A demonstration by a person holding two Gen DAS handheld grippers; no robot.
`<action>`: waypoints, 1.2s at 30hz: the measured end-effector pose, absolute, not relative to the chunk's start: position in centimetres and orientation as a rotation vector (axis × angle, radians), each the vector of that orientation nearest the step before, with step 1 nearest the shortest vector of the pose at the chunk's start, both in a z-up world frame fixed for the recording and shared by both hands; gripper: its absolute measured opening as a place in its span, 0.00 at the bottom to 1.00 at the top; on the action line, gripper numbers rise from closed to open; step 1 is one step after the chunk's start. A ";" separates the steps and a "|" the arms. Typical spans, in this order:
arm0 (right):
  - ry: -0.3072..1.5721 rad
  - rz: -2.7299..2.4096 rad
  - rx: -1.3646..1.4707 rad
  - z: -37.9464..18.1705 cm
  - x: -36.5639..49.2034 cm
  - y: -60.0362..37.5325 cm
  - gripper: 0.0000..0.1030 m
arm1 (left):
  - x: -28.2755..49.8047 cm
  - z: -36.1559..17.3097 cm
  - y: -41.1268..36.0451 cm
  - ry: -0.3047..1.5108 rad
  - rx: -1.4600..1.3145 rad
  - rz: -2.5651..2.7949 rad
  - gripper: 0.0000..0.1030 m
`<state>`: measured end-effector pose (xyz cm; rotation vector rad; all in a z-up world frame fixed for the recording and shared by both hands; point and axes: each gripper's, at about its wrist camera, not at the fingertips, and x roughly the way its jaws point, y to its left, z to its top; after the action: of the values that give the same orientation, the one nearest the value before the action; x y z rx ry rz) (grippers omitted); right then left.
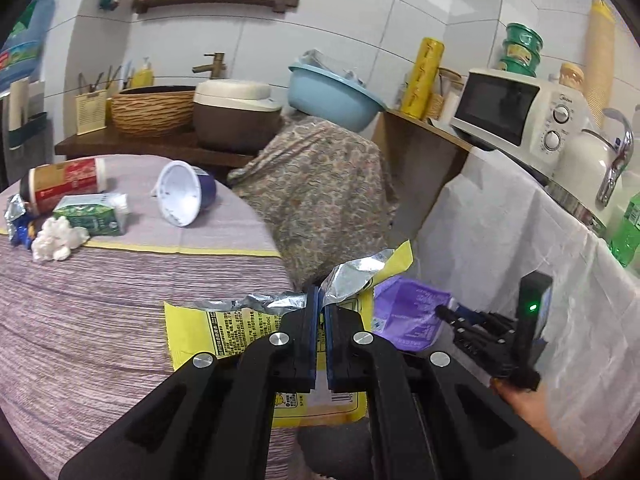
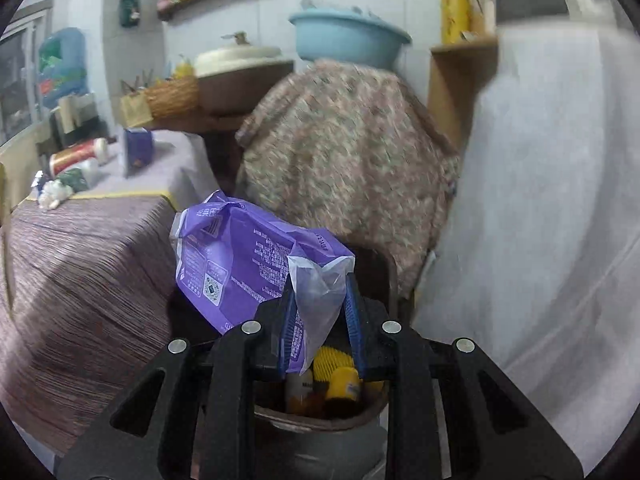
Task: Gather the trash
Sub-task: 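Carry the purple bag and yellow wrapper over the trash bin, then open the right tool over the bin while the left tool releases the wrapper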
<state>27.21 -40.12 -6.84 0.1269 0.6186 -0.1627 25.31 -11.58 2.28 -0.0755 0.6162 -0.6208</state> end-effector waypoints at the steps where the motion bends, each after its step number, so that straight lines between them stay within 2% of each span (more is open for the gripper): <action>1: 0.633 -0.180 0.130 -7.6 27.3 -40.5 0.24 | 25.4 2.2 -12.1 0.620 -0.075 -0.633 0.04; 11: 0.772 -0.307 0.098 -14.1 28.9 -41.4 0.25 | 26.4 0.3 -17.1 0.696 -0.066 -0.745 0.04; 13: 0.784 -0.318 0.094 -14.9 29.2 -41.3 0.36 | 26.6 -0.3 -18.0 0.711 -0.051 -0.758 0.04; 14: 0.790 -0.321 0.099 -15.3 29.5 -41.4 0.51 | 26.7 -0.6 -18.6 0.718 -0.041 -0.765 0.04; 16: 0.785 -0.311 0.144 -15.9 29.3 -41.7 0.69 | 26.9 -1.2 -19.6 0.730 -0.027 -0.783 0.04; 22: 0.758 -0.303 0.174 -15.6 27.9 -42.0 0.70 | 27.8 -2.8 -22.4 0.769 0.012 -0.820 0.04; 26: 0.726 -0.292 0.177 -14.6 26.1 -42.2 0.79 | 28.5 -3.4 -24.6 0.771 0.040 -0.843 0.04; 36: 0.655 -0.287 0.190 -12.5 22.1 -42.3 0.82 | 31.7 -6.8 -29.6 0.866 0.042 -0.868 0.04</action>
<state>22.10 -42.26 -12.47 0.1903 0.6545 -0.2874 31.70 -29.59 -6.82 0.0418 0.8660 -0.8684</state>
